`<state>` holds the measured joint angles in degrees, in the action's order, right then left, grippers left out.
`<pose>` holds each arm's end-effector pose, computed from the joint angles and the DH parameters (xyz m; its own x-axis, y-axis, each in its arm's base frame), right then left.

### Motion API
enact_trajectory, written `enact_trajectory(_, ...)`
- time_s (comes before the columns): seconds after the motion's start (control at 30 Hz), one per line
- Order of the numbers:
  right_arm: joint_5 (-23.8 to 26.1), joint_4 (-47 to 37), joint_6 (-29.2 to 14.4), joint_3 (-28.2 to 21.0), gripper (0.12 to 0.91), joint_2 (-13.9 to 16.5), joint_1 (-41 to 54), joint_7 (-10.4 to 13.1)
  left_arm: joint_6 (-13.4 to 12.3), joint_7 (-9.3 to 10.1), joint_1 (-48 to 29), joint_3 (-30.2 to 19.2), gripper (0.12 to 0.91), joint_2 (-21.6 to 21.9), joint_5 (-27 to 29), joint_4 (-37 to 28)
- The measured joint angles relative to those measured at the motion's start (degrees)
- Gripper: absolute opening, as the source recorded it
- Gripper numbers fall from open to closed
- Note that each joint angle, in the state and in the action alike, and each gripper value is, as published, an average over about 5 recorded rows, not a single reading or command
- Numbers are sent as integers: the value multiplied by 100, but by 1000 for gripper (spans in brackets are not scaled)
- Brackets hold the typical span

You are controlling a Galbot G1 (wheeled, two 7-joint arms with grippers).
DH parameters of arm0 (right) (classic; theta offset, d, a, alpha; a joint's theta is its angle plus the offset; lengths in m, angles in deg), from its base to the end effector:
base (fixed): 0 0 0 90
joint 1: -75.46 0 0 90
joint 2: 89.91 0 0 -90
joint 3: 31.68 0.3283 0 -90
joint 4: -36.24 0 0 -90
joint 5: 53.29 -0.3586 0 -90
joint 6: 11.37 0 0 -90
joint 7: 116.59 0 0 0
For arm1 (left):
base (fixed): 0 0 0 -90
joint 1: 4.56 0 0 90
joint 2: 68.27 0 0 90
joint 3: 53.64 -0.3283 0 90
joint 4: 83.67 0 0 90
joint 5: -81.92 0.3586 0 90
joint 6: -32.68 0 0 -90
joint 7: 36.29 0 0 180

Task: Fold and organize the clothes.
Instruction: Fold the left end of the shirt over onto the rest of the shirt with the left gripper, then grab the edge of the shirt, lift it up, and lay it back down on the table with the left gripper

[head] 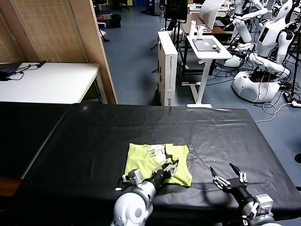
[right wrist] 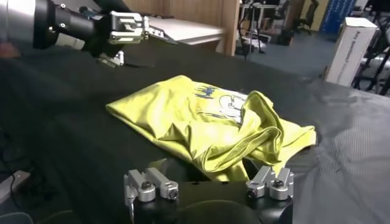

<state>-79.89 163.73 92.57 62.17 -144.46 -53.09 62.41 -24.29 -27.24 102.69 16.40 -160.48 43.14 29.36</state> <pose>0.1731 -0.0794 -0.2384 -0.8993 -0.2983 0.3197 -0.3301 0.9427 -0.0490 0.2418 -0.1198 -0.2673 -0.7567 0.5364 0.3736 0.1791 0.7197 -0.6708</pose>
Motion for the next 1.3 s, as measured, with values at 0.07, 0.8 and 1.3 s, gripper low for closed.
enact_trajectory(0.07,39,8,1,-191,802,191,96,-21,8,45,21,100,907,0,-131,165)
enact_trajectory(0.8,604,-334,152,-2146,141,767,960,-135,-203,64,313,1554,907,385,-143,734)
enact_trajectory(1.3,610,-345,151,-2002,583,734,860,-8,-246,55,386,1606,907,419,-102,708)
